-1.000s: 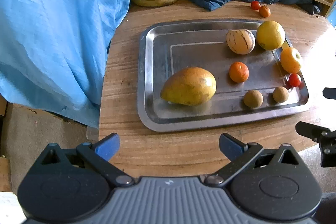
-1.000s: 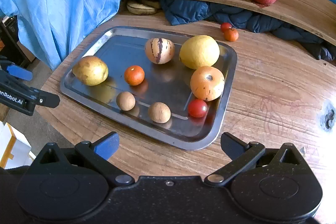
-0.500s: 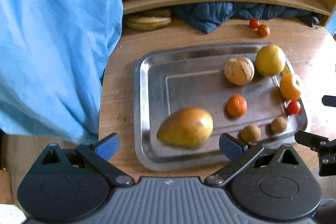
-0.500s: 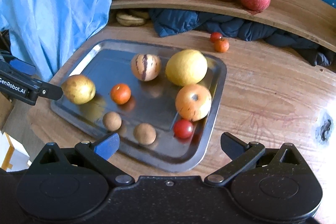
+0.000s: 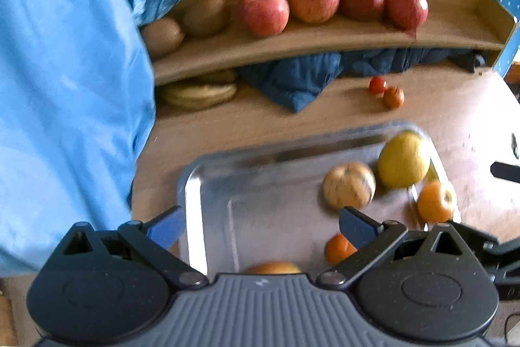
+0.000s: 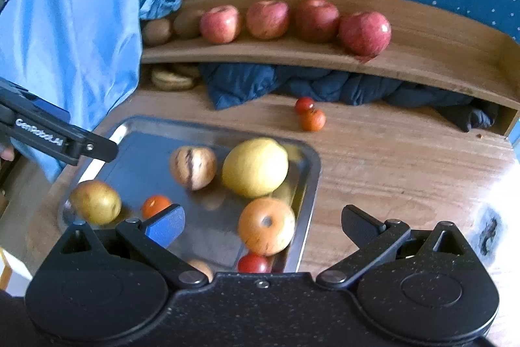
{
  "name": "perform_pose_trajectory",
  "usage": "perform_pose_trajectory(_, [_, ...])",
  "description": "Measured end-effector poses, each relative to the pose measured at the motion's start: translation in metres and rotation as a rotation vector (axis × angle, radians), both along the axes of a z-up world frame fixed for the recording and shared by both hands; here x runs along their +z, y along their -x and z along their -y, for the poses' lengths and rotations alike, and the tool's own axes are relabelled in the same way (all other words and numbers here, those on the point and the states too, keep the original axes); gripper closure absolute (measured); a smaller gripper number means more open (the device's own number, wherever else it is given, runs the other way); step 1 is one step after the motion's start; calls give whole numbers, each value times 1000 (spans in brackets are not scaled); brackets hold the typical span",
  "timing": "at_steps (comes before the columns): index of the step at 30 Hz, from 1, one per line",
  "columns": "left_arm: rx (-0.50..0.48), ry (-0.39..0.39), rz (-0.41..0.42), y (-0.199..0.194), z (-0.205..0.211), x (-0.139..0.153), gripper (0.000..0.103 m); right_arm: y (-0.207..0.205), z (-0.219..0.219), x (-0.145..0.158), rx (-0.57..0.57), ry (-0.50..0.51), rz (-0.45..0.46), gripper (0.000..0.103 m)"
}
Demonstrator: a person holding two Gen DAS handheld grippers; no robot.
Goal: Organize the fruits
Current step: 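Withdraw both tools from the tray toward the cherry tomato and small mandarin, then lower both open tools around the cherry tomato and small mandarin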
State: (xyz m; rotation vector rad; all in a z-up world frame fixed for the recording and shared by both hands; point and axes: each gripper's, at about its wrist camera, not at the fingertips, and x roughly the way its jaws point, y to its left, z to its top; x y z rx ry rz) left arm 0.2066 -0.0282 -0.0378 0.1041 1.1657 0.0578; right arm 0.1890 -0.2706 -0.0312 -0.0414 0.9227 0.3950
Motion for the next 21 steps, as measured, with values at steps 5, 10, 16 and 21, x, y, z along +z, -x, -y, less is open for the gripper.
perform_pose_trajectory(5, [10, 46, 34, -28, 7, -1, 1, -12, 2, 0, -47, 7, 34, 1])
perform_pose_trajectory(10, [-17, 98, 41, -56, 13, -7, 1, -25, 2, -2, -69, 19, 49, 1])
perform_pose_trajectory(16, [8, 166, 10, -86, 15, -25, 1, -38, 0, -6, -91, 56, 47, 1])
perform_pose_trajectory(21, [28, 215, 4, -102, 18, -34, 1, -50, 0, -7, -120, 111, 76, 1])
